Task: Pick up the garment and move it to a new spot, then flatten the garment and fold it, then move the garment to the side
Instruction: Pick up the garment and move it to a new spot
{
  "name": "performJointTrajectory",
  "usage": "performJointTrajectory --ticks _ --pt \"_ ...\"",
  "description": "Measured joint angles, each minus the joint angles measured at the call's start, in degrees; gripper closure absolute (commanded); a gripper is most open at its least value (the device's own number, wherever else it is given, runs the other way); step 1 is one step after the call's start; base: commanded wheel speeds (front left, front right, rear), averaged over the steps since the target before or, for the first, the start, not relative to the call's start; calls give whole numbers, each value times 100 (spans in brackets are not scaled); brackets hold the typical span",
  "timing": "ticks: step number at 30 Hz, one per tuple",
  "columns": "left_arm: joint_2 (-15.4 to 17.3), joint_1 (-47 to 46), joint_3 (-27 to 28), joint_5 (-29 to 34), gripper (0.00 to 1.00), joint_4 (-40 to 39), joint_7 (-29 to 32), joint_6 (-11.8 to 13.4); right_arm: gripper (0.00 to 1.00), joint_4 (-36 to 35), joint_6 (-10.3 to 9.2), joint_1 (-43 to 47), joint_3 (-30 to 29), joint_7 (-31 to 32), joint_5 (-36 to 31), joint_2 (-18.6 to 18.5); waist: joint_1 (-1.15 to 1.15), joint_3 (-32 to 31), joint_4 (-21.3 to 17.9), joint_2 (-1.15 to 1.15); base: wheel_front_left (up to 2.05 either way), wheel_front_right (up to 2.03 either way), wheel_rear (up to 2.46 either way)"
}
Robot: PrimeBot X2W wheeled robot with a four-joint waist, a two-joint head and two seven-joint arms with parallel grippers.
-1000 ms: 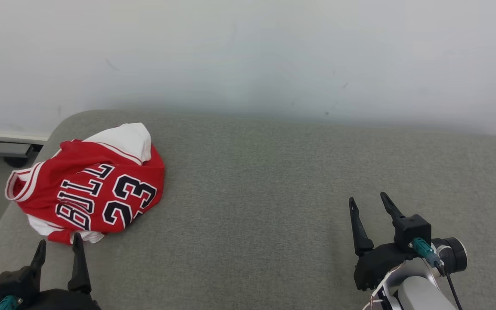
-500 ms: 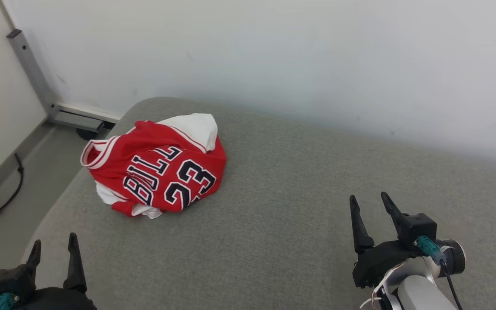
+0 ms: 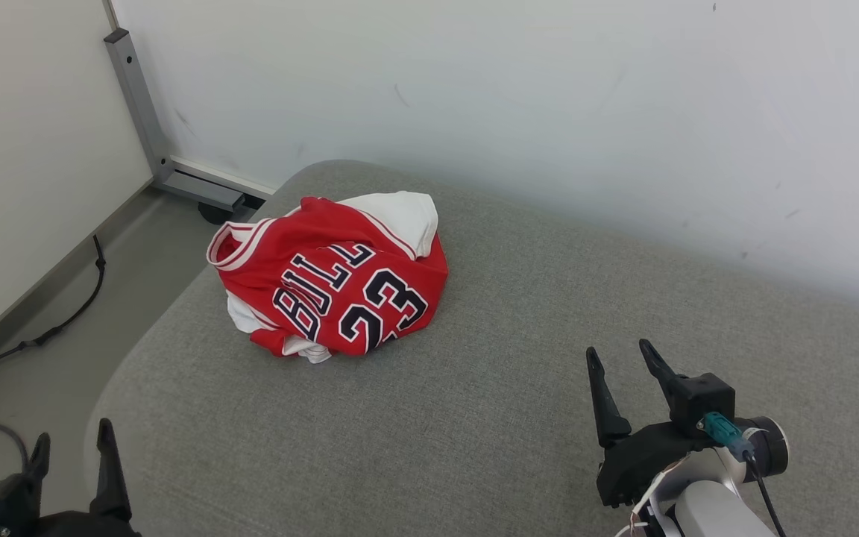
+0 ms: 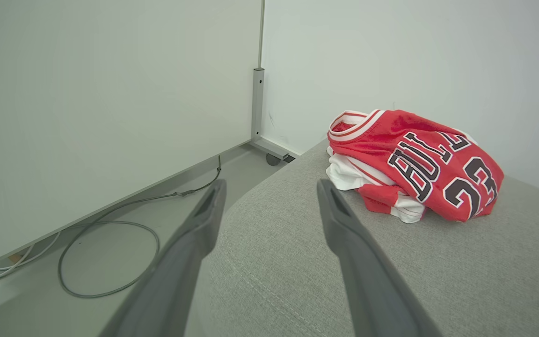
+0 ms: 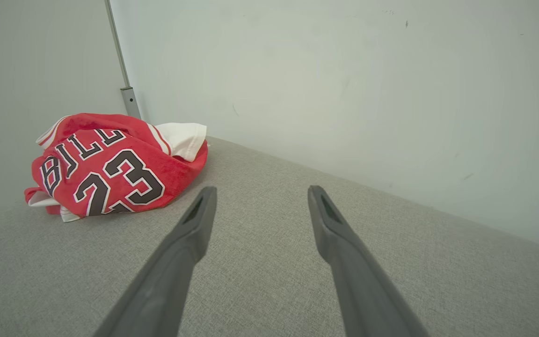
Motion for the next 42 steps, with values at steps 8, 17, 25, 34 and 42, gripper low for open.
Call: performJointTrajectory --ticks 8,17,25,34,42 --pt "118 -733 -165 -434 0 316 425 -664 0 53 0 1 109 0 19 0 0 -10 -76 0 0 0 0" --pt "557 -2299 -122 -1161 0 1473 1173 -1471 0 60 0 -106 308 2 -38 10 0 102 -527 0 0 0 0" --pt "1029 -3184 -347 -1962 0 2086 2201 -1470 0 -151 -1 -181 337 109 -268 -170 1 346 -1099 0 0 0 0" --pt "1867 -3712 -1154 -2691 0 2251 3511 -1469 0 -502 -10 -548 371 260 -444 -248 1 926 -1647 1 0 0 0" --pt "2198 -4087 -1550 -2908 0 2562 4188 -1469 0 -715 -53 -814 361 360 -617 -247 1 1493 -2069 1 0 0 0"
